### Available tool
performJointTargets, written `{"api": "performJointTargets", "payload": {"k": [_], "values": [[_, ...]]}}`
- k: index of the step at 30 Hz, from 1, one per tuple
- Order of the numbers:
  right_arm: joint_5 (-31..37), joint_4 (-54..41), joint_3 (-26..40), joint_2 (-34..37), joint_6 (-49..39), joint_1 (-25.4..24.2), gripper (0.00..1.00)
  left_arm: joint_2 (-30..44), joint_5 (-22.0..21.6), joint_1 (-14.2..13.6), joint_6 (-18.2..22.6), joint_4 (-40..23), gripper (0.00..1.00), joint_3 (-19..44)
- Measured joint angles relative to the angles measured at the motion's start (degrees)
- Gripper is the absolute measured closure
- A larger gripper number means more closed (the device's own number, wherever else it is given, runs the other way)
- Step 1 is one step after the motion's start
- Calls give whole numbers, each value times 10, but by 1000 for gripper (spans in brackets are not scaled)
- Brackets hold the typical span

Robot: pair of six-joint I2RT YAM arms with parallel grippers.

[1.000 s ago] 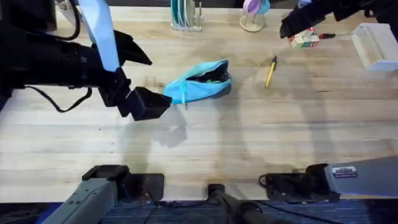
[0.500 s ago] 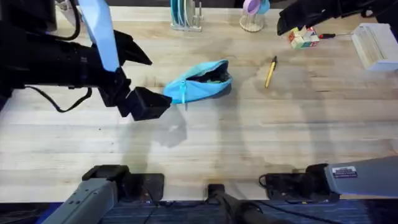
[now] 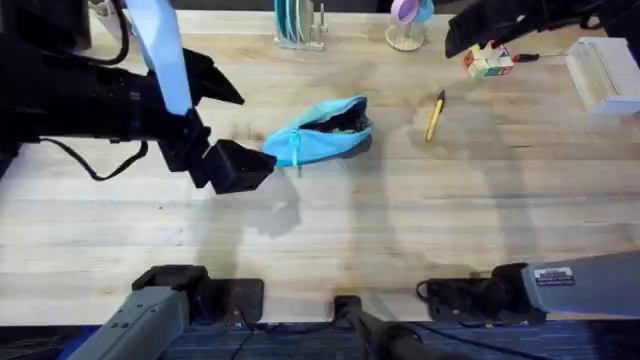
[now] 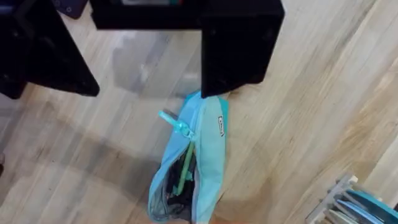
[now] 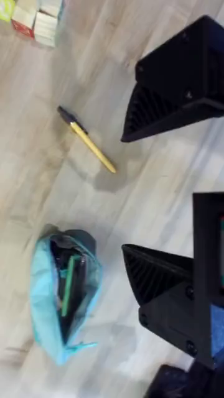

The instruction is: Unzip the bag, pick up the pens from the table one at a time and place them inside, then zip the bag closed.

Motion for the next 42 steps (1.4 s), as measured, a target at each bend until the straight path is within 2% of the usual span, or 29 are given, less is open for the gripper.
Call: {"api": "performJointTargets", "payload": {"k": [4,13,19,23,31,42], "values": [[14,36,-29,0,26,0,6,0,0,0,0,0,7,0],[59,133,-181,-5,103,0,6,0,0,0,0,0,8,0],[93,173,-240,-48,143,0,6,0,0,0,0,0,8,0],[104,188,-257,-66,155,0,5,0,0,0,0,0,7,0],[108,221,-261,-58,182,0,5,0,0,0,0,0,8,0],[108,247,-261,31,228,0,6,0,0,0,0,0,7,0]]}}
